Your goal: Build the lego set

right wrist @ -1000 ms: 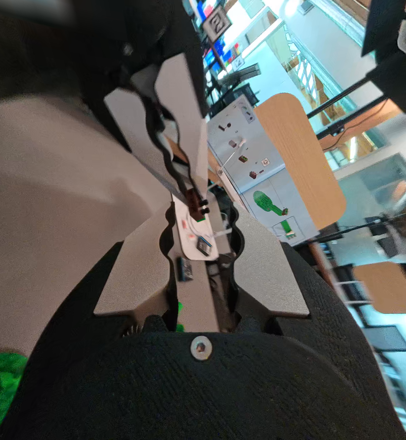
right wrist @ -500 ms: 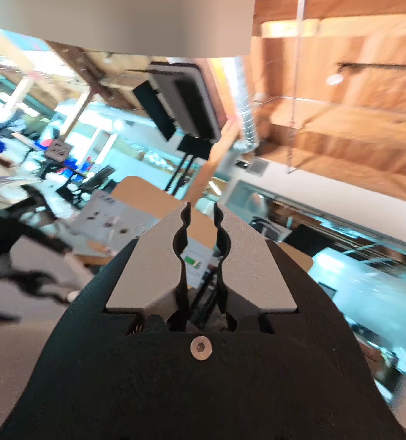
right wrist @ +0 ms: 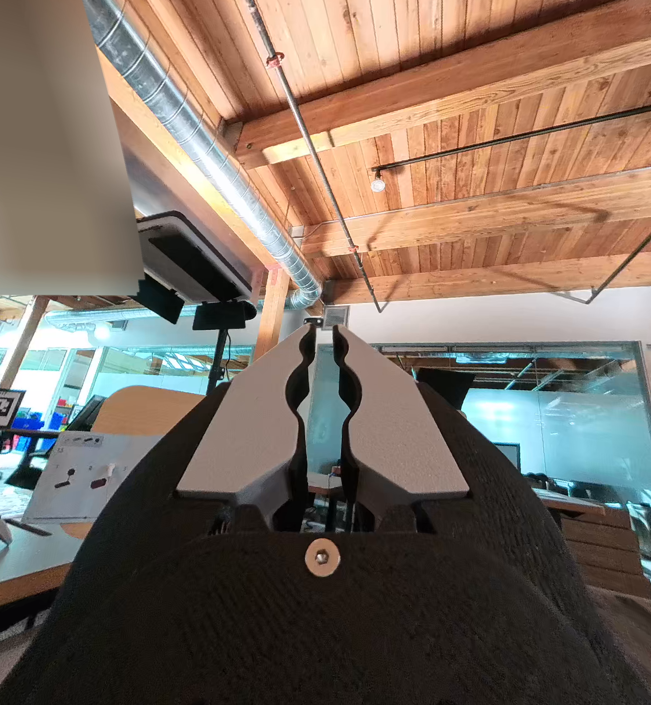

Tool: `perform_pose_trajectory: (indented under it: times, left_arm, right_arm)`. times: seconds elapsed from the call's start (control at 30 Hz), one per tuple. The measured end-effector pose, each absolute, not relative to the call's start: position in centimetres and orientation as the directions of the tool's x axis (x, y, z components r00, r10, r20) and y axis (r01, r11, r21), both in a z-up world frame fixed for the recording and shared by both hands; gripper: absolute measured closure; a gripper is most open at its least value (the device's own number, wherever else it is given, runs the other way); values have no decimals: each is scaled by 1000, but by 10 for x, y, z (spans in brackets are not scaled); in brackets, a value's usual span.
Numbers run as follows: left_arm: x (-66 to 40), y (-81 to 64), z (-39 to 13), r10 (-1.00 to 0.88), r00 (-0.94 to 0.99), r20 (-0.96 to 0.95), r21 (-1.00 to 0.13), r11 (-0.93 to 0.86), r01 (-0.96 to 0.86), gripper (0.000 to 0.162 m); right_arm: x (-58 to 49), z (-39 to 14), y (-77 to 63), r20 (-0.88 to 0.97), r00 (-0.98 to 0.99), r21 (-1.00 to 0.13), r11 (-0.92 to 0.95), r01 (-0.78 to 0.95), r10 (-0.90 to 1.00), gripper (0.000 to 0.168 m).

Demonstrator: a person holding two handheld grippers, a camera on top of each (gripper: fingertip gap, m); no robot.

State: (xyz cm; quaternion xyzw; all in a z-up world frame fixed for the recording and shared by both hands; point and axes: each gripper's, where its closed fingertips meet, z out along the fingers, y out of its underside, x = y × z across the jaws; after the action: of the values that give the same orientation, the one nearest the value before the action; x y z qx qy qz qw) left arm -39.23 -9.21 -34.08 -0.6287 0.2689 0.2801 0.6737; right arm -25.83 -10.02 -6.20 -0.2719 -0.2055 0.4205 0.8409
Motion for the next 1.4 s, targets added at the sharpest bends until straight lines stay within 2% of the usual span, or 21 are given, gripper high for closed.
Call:
perform_pose_trajectory:
  times: [0.07, 0.2, 0.5, 0.87, 1.4]
  left_arm:
    - [-398, -91, -342, 55, 666, -744, -663, 58, -746, 156]
    - [-400, -89, -342, 42, 716, -697, -712, 79, -697, 156]
    - [-386, -97, -338, 15, 710, -704, -701, 147, -698, 156]
    - [-403, -96, -338, 54, 765, -642, -759, 100, -644, 156]
    - [-400, -95, -340, 36, 762, -646, -756, 103, -646, 156]
  right_arm:
    - [-259, -64, -96, 100, 554, -630, 483, -608, 827, 162]
    - [-264, -68, -93, 91, 530, -636, 459, -620, 843, 161]
    - [-270, -77, -83, 110, 547, -647, 477, -594, 830, 162]
    - [-278, -83, -79, 115, 544, -665, 472, -580, 831, 162]
    - [-280, -83, -82, 119, 535, -664, 468, -583, 836, 162]
